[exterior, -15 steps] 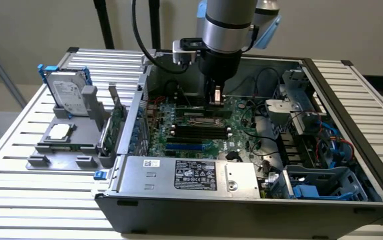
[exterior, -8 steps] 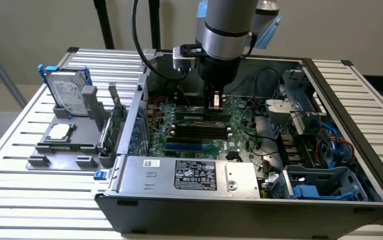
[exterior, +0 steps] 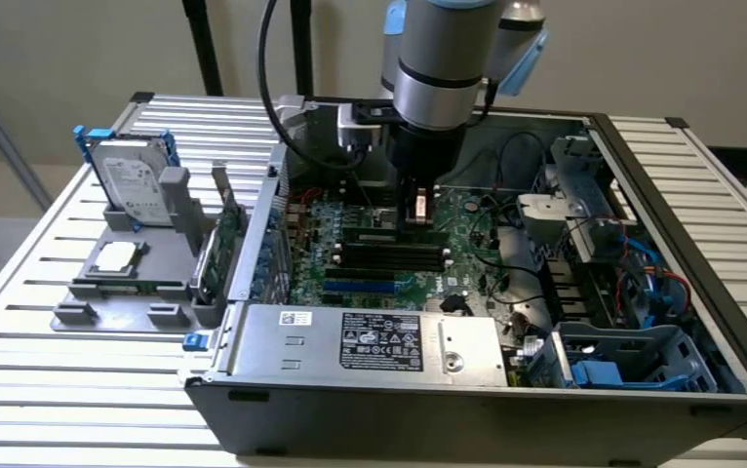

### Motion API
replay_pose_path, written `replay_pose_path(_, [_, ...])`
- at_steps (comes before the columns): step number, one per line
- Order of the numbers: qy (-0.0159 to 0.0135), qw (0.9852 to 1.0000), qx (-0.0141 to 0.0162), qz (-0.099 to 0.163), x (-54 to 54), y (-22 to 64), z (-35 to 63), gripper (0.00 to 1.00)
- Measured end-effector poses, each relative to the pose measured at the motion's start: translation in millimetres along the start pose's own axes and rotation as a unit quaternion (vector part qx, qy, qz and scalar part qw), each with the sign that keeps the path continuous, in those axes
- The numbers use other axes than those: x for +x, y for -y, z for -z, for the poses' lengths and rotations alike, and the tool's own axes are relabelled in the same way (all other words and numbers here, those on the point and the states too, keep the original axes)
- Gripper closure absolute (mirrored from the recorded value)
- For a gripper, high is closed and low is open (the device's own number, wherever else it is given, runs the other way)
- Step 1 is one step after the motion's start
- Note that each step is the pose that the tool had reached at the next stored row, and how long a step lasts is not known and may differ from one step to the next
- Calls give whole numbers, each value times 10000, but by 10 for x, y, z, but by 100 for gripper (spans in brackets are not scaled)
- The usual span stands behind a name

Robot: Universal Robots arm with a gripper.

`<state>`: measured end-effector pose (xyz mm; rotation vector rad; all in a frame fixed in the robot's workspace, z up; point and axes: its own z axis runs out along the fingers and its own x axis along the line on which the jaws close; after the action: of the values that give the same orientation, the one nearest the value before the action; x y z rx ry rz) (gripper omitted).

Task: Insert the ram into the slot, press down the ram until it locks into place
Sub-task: 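Insert the ram into the slot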

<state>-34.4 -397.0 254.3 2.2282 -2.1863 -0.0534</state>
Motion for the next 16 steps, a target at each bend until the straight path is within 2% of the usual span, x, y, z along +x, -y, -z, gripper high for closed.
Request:
replay_pose_path(7, [-62,10000,-1,-30,1,3,-87,86])
replay_pose_path(10, [-106,9999,-2,-40,0,4,-118,86])
replay_pose_path(13, [-169,9998,-4,-46,-6,5,-138,86])
replay_pose_path(16, [-180,9998,-5,-45,-7,6,-139,86])
